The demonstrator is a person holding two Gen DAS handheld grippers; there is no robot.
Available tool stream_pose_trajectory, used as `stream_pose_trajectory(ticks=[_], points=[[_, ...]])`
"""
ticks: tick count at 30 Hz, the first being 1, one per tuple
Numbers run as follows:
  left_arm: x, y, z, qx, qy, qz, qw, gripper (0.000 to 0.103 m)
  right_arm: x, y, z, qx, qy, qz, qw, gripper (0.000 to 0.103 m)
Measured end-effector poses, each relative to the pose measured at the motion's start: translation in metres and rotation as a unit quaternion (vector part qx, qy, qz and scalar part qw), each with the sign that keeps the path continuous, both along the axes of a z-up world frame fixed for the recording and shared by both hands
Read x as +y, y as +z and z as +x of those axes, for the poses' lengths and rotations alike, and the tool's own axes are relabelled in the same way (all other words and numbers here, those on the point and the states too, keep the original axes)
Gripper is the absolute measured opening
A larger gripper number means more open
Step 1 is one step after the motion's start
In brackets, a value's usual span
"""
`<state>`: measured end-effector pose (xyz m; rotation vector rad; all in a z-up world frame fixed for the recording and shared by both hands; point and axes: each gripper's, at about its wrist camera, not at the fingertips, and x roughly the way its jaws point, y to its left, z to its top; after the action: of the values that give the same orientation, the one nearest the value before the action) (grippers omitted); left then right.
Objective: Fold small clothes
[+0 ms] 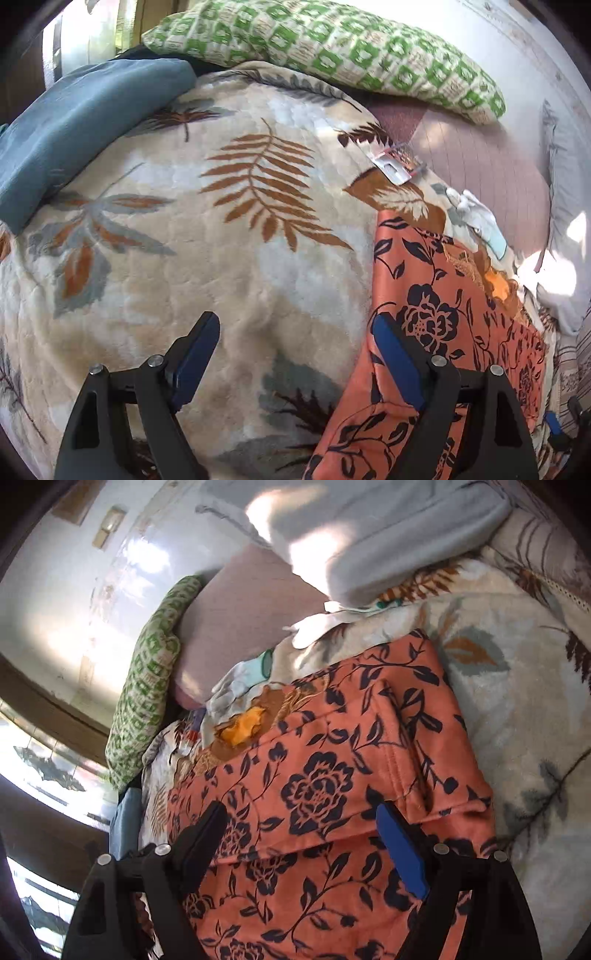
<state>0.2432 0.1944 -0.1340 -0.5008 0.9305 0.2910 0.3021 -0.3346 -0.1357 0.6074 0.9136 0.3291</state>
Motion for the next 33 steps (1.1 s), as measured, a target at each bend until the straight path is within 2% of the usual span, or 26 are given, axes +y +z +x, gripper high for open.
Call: stream_pose_trajectory(ticks=[2,4,5,7,8,9,10,15,17,18,19,22,24,27,29,31,33], points=[[-0.002,0.008,-0.013,-0.003,-0.028,0.016,0.9995,0.086,0.01,0.006,-0.022,-0.015,0.008,-0.003,1.0,0.085],[-0.024,0.016,-0.023,-0.01,-0.086,0.068,0.9939,0.086,0.017,0.007,-0.048,-0.028,0.01,0.004,1.0,0.085],[-0.04,0.02,-0.028,-0.012,-0.12,0.115,0.986,0.086,0.021,0.006,-0.06,-0.032,0.01,0.005,0.999,0.085],[-0.072,0.022,-0.036,-0.008,-0.177,0.221,0.9591,0.086,0.03,0.0,-0.08,-0.032,0.018,-0.008,0.999,0.085],[-0.086,0.018,-0.037,-0.001,-0.199,0.257,0.9457,0.086,0.034,-0.005,-0.089,-0.032,0.021,-0.018,0.999,0.085],[-0.093,0.014,-0.035,0.007,-0.214,0.272,0.9381,0.086,0.037,-0.009,-0.097,-0.029,0.025,-0.025,0.999,0.085],[-0.098,0.009,-0.031,0.015,-0.225,0.276,0.9343,0.086,0.04,-0.014,-0.101,-0.023,0.029,-0.028,0.999,0.085],[-0.111,-0.014,-0.013,0.04,-0.267,0.259,0.9273,0.085,0.034,-0.029,-0.114,-0.012,0.023,-0.015,1.0,0.085],[-0.112,-0.017,-0.009,0.044,-0.259,0.271,0.9259,0.085,0.03,-0.031,-0.115,-0.013,0.017,-0.014,1.0,0.085],[-0.112,-0.019,-0.008,0.046,-0.249,0.277,0.9268,0.084,0.028,-0.031,-0.115,-0.014,0.014,-0.012,1.0,0.085],[-0.108,-0.02,-0.005,0.049,-0.236,0.275,0.9305,0.077,0.025,-0.033,-0.115,-0.013,0.011,-0.01,1.0,0.085],[-0.085,-0.019,0.001,0.052,-0.187,0.236,0.952,0.072,0.019,-0.036,-0.115,-0.012,0.002,-0.006,1.0,0.085],[-0.076,-0.019,0.0,0.049,-0.17,0.217,0.96,0.066,0.016,-0.039,-0.116,-0.012,-0.004,-0.005,1.0,0.085],[-0.062,-0.021,-0.005,0.039,-0.139,0.152,0.9778,0.062,0.013,-0.041,-0.116,-0.008,-0.007,-0.006,1.0,0.085],[-0.044,-0.027,-0.008,0.032,-0.103,0.085,0.9905,0.062,0.012,-0.042,-0.113,-0.003,-0.005,-0.01,1.0,0.085],[-0.036,-0.026,-0.009,0.024,-0.082,0.05,0.9951,0.062,0.012,-0.036,-0.109,-0.008,-0.001,-0.018,1.0,0.085],[-0.038,-0.026,-0.009,0.026,-0.081,0.05,0.9951,0.062,0.012,-0.022,-0.1,-0.024,0.003,-0.015,1.0,0.085]])
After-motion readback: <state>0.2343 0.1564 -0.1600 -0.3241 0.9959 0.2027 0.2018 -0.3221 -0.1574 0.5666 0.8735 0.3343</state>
